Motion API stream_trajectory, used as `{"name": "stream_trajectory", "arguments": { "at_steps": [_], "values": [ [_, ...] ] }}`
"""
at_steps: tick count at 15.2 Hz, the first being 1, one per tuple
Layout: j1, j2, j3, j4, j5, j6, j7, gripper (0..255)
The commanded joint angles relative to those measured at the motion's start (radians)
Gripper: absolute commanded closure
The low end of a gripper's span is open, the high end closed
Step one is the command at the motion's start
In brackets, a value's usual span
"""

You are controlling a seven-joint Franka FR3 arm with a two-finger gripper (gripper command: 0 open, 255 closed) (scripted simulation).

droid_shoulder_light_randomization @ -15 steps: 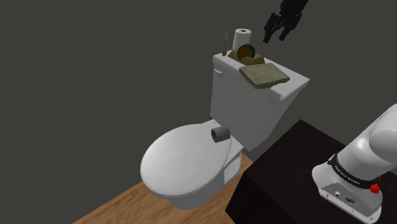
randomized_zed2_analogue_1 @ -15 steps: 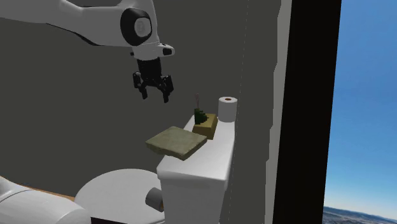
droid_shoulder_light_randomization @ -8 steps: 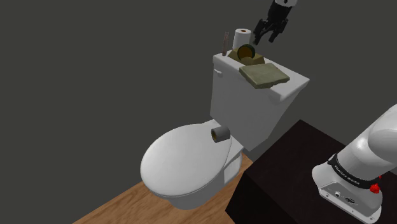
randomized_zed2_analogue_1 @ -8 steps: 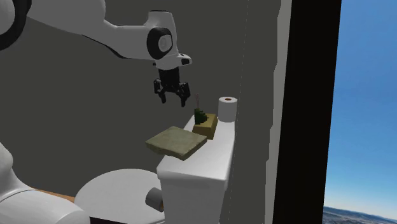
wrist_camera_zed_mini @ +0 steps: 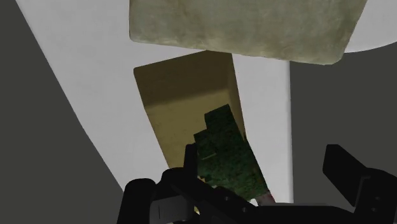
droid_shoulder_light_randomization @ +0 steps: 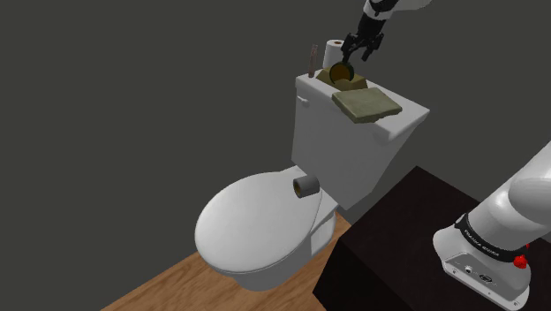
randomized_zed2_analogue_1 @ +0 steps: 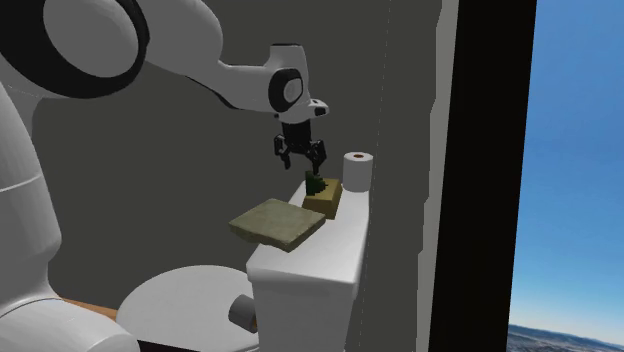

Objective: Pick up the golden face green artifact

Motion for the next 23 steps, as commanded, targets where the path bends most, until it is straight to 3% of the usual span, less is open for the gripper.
{"name": "stream_trajectory", "arguments": {
  "at_steps": [1, 3, 12, 13, 23],
  "values": [
    [-0.010, 0.070, -0.008, 0.057, 0.011, 0.018, -0.009, 0],
    [-0.019, 0.125, -0.012, 0.109, 0.020, 0.026, -0.016, 0],
    [-0.021, 0.157, -0.010, 0.047, 0.030, 0.118, -0.024, 0],
    [-0.021, 0.159, -0.010, 0.050, 0.030, 0.118, -0.024, 255],
    [-0.020, 0.152, -0.010, 0.055, 0.029, 0.106, -0.023, 255]
  ]
}}
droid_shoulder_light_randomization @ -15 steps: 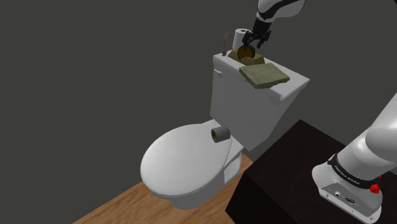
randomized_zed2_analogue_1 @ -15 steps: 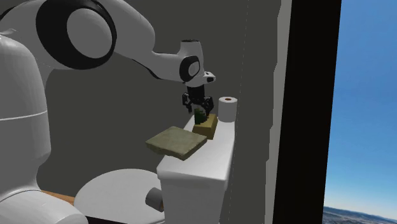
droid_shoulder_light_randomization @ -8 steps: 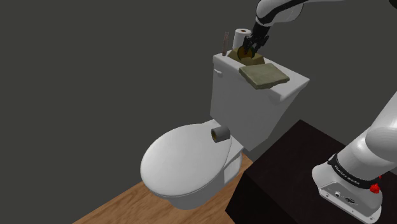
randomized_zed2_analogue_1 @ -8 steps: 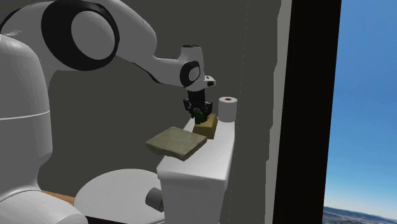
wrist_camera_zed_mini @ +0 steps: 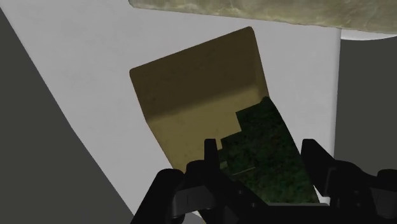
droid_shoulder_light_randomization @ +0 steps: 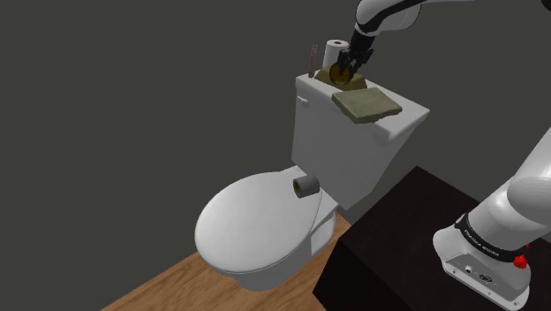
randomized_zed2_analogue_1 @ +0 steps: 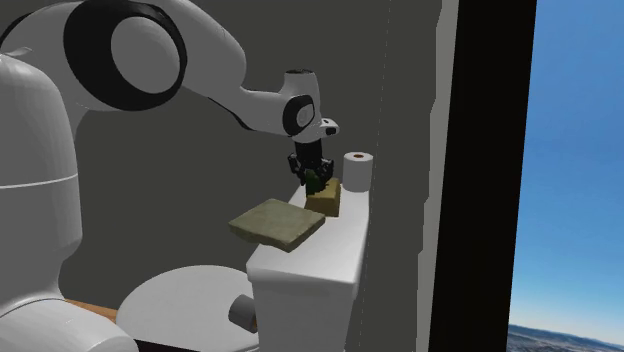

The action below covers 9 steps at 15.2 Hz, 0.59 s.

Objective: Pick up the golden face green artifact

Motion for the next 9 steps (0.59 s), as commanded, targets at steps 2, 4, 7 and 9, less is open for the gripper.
{"name": "stream_trajectory", "arguments": {
  "at_steps": [2, 4, 7, 9],
  "values": [
    [0.001, -0.012, -0.001, 0.019, -0.003, -0.030, 0.002, 255],
    [0.001, -0.020, -0.001, 0.035, -0.006, -0.055, 0.004, 255],
    [0.002, -0.032, -0.002, 0.061, -0.010, -0.092, 0.007, 255],
    [0.002, -0.038, -0.003, 0.080, -0.012, -0.117, 0.009, 255]
  ]
}}
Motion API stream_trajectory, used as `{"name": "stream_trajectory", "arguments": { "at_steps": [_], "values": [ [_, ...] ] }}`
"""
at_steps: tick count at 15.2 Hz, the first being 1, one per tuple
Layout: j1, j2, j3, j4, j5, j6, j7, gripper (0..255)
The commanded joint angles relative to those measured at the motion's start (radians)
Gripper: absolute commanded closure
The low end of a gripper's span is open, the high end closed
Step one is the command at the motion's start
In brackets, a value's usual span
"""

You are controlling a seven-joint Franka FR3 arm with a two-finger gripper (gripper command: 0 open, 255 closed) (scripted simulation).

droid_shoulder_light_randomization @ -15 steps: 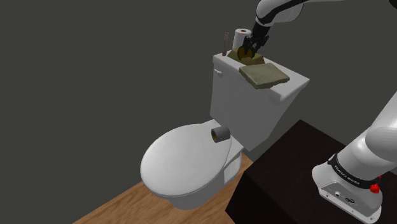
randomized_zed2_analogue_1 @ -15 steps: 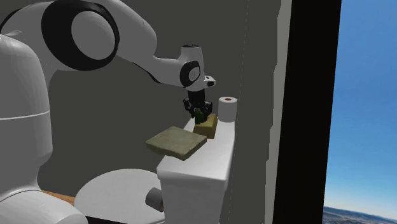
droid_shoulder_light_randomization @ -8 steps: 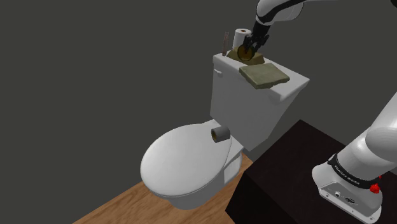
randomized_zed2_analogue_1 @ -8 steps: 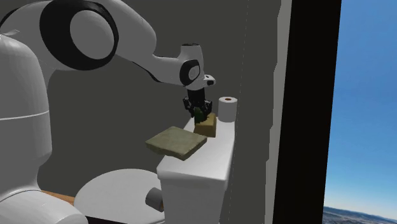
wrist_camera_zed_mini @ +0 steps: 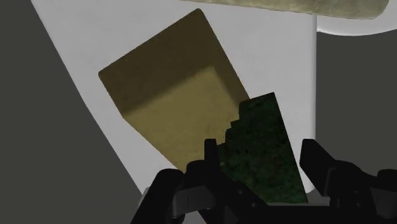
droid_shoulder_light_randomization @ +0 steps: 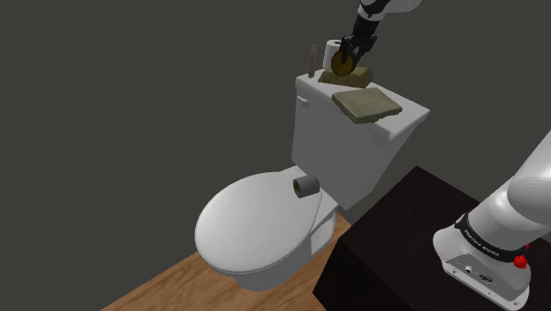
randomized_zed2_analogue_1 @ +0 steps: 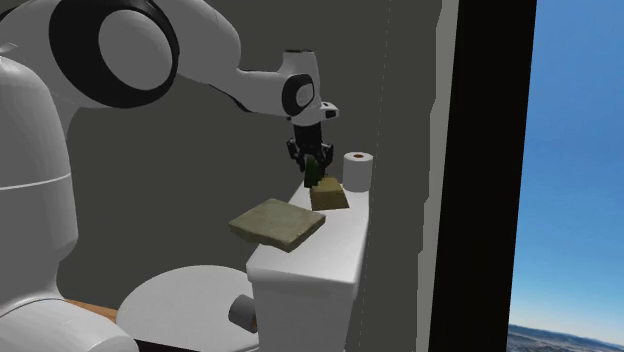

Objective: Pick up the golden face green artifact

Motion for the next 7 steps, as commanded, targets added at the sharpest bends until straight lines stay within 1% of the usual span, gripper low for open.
{"name": "stream_trajectory", "arguments": {
  "at_steps": [1, 5, 7],
  "values": [
    [-0.002, -0.009, -0.002, 0.014, -0.002, -0.023, -0.001, 255],
    [-0.001, -0.019, -0.003, 0.055, -0.005, -0.074, 0.002, 255],
    [-0.001, -0.019, -0.003, 0.057, -0.005, -0.076, 0.002, 255]
  ]
}}
